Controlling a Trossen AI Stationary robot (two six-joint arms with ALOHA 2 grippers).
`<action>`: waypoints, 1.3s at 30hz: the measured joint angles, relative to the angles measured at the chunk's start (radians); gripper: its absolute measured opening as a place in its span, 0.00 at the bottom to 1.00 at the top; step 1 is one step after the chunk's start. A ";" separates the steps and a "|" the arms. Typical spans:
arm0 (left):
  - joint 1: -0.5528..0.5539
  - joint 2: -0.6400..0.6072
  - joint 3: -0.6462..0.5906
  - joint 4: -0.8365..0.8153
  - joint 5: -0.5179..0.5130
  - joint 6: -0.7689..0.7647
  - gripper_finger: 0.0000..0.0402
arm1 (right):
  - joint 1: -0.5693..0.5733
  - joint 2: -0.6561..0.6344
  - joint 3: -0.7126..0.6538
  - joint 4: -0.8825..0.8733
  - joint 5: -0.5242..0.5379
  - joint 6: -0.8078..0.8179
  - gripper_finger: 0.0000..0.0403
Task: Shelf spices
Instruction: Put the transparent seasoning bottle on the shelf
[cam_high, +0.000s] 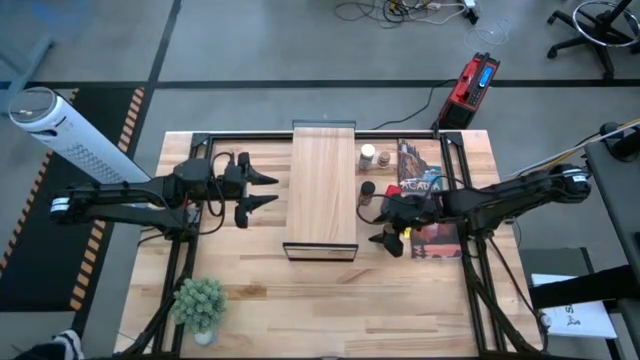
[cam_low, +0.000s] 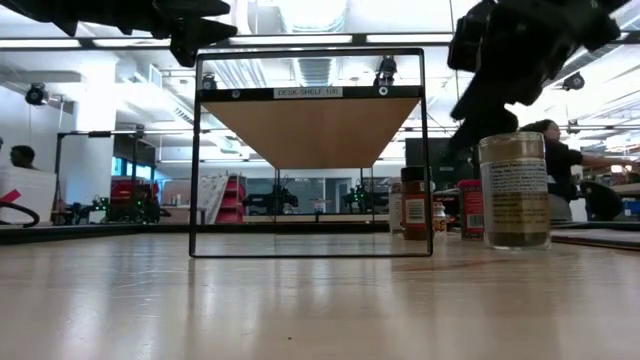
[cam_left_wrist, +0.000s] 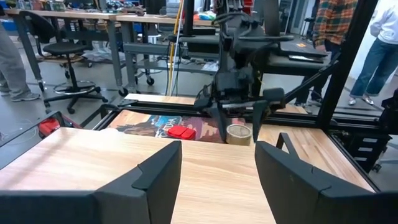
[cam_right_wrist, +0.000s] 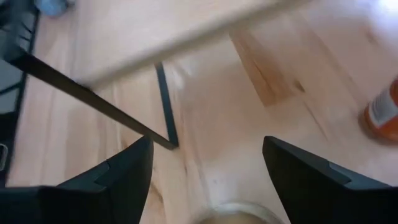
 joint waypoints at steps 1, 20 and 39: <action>0.000 -0.001 0.000 0.000 0.007 -0.001 0.49 | 0.000 -0.010 0.011 -0.034 0.000 -0.001 0.67; -0.017 0.006 0.275 -0.429 0.056 -0.106 0.42 | 0.083 -0.317 0.096 0.050 0.080 -0.270 0.56; -0.017 0.013 0.267 -0.451 -0.072 -0.236 0.40 | 0.111 -0.361 0.013 0.046 0.458 -0.539 0.54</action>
